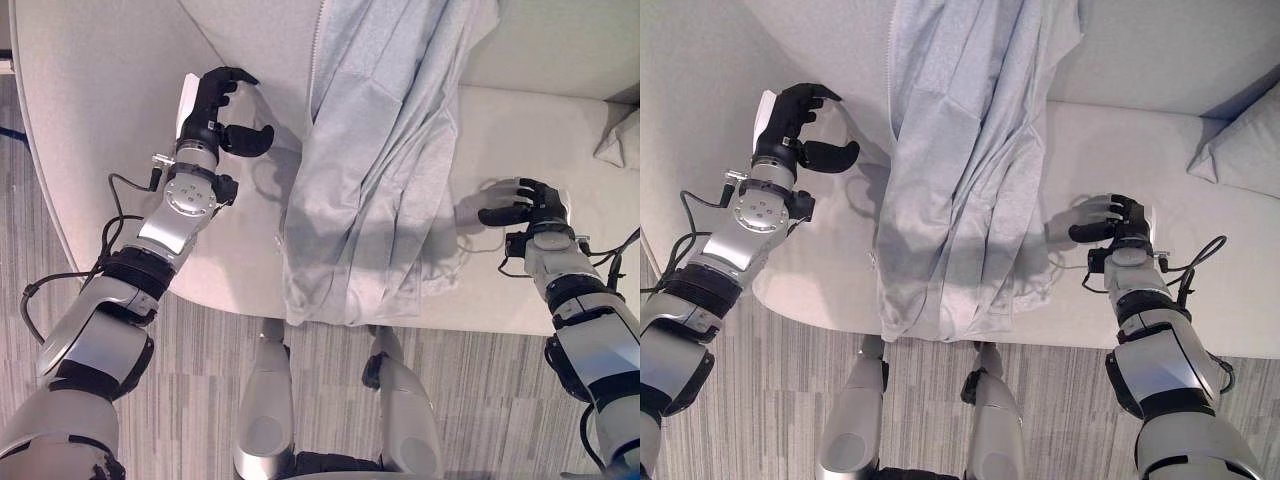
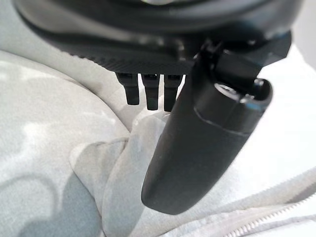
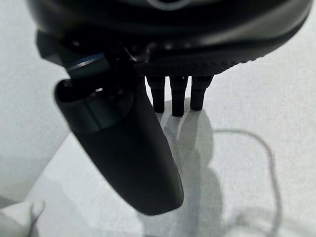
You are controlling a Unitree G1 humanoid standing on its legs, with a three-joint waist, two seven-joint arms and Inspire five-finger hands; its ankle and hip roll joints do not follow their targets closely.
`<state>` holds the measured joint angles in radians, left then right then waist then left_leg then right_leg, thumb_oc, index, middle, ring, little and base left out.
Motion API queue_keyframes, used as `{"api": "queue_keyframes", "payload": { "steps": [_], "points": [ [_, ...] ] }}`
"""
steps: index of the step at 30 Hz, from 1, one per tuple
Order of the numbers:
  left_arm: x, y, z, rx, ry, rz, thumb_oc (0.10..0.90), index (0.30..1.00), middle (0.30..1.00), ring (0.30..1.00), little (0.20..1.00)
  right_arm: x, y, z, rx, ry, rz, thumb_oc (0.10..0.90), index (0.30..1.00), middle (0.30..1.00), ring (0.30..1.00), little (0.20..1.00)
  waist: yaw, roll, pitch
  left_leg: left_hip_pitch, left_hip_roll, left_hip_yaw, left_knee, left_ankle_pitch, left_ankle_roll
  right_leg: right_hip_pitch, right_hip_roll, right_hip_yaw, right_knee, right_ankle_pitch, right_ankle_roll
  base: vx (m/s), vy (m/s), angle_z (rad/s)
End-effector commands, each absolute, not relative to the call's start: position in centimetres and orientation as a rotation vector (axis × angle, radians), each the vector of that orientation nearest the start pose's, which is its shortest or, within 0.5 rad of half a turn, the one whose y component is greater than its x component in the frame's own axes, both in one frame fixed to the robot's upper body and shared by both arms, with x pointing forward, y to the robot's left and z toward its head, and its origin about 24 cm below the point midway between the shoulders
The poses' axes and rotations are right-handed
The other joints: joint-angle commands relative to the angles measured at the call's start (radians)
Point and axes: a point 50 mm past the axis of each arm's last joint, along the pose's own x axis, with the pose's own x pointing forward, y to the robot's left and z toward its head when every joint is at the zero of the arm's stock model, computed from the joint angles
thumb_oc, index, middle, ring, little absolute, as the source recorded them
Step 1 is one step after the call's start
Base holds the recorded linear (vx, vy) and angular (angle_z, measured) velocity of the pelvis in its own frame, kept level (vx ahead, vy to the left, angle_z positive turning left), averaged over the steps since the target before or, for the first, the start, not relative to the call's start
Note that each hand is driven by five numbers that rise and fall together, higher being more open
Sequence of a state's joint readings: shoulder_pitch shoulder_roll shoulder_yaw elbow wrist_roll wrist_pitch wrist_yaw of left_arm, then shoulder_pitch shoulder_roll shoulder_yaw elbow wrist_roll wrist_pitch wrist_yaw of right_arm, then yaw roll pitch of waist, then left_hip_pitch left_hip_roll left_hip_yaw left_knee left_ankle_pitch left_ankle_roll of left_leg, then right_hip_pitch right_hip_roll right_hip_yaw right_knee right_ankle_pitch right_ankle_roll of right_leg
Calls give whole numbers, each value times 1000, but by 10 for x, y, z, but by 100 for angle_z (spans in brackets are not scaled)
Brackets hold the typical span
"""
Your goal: Hang the clothes on the sofa on the clothes rack.
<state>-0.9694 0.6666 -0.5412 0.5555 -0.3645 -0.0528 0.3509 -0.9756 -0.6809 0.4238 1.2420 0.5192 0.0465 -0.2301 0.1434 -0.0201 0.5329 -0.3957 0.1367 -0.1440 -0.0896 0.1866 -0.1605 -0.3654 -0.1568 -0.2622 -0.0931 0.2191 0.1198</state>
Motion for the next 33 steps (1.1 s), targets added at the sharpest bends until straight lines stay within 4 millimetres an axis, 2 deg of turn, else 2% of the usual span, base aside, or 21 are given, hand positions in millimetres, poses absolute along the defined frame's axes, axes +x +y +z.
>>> {"api": "queue_keyframes", "payload": {
  "steps": [1,3,4,5,8,15,20,24,25,30,33],
  "points": [
    [358,141,320,446,-839,37,800,900,900,900,900,398,-289,289,-343,-247,-433,800,900,900,900,900,40,30,-13,94,-12,-87,2,-167,49,72,-145,32,6,-44,108,90,-4,1],
    [351,144,324,463,-868,54,800,900,900,900,900,395,-253,311,-255,-442,-320,800,900,900,900,900,35,23,-13,106,-9,-94,2,-176,51,91,-141,30,6,-57,104,61,-6,-1],
    [351,146,325,473,-872,62,800,900,900,900,900,394,-245,314,-235,-482,-288,800,900,900,900,900,32,18,-13,102,-11,-97,2,-171,52,89,-144,27,6,-54,103,42,-9,0],
    [351,146,324,474,-872,61,800,900,900,900,900,393,-245,313,-234,-482,-289,800,900,900,900,900,32,17,-13,102,-11,-98,2,-171,52,90,-144,26,6,-54,103,0,0,0],
    [347,151,329,513,-892,85,800,900,900,900,900,383,-220,327,-152,-616,-188,800,900,900,900,900,26,6,-13,107,-6,-102,2,-176,53,95,-141,19,6,-58,101,0,0,0],
    [346,155,334,528,-903,109,800,900,900,900,900,377,-196,339,-112,-678,-68,800,900,900,900,900,30,-7,-13,104,-6,-105,2,-177,51,95,-143,13,6,-60,104,-3,11,13],
    [348,158,331,530,-876,113,800,900,900,900,900,395,-195,323,-230,-526,-87,800,900,900,900,900,42,-18,-13,102,-10,-109,2,-177,50,99,-143,17,6,-59,104,0,7,-1],
    [347,160,330,519,-871,126,800,900,900,900,900,405,-199,302,-227,-415,-123,800,900,900,900,900,41,-23,-13,99,-14,-115,2,-179,52,101,-145,13,6,-60,104,0,0,0],
    [347,160,330,519,-870,126,800,900,900,900,900,405,-199,301,-227,-414,-123,800,900,900,900,900,41,-24,-13,99,-15,-115,2,-178,52,102,-145,13,6,-60,104,0,0,0],
    [342,165,331,523,-894,164,800,900,900,900,900,397,-180,273,-198,-422,-22,800,900,900,900,900,21,-38,-13,104,-11,-111,2,-186,56,100,-142,16,6,-61,102,0,0,0],
    [341,167,329,530,-890,173,800,900,900,900,900,394,-180,260,-222,-409,-16,800,900,900,900,900,17,-39,-13,107,-9,-112,2,-187,57,99,-139,19,6,-61,102,0,0,0]
  ]
}}
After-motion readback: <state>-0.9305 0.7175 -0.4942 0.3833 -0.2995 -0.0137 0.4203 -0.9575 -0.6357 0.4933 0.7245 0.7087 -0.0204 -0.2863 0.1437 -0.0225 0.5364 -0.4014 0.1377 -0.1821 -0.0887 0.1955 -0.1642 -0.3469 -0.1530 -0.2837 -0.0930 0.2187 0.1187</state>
